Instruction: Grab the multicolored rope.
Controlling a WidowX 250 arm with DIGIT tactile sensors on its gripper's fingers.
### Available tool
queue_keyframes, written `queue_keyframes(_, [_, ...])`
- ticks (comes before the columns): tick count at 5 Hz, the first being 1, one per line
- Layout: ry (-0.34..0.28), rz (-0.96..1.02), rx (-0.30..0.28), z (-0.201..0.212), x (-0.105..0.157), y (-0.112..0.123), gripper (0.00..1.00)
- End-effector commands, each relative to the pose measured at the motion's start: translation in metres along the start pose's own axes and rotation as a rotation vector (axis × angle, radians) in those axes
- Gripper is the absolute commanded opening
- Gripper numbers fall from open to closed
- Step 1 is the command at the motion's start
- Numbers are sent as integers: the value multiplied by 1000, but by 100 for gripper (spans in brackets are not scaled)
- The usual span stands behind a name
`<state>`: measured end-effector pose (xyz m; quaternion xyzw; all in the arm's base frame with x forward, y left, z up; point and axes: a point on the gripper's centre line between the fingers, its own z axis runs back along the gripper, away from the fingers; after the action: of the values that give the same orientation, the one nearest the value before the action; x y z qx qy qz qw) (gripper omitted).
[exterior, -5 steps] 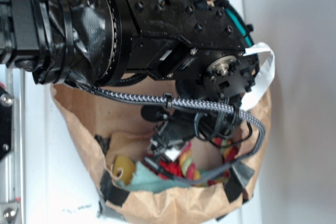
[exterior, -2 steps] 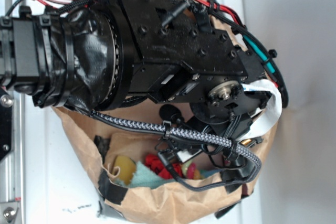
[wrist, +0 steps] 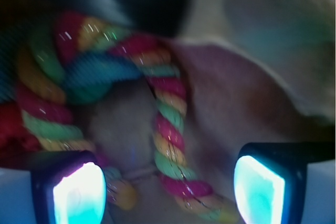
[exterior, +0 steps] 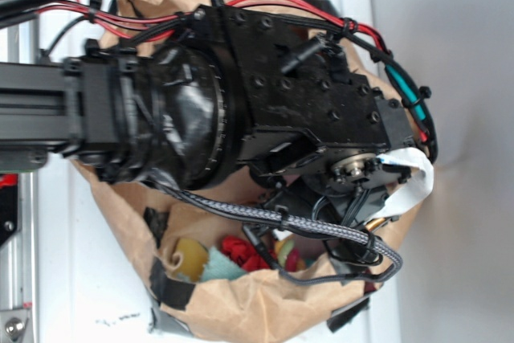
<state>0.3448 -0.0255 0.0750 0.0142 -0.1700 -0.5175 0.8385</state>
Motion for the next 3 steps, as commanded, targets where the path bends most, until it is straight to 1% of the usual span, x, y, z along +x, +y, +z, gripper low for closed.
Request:
queue_keyframes(1, [6, -34, 34, -14, 22, 13, 100])
queue_keyframes(2, [12, -46, 7, -25, 27, 10, 100])
queue_keyframes(3, [39, -93, 18, -31, 29, 9, 100])
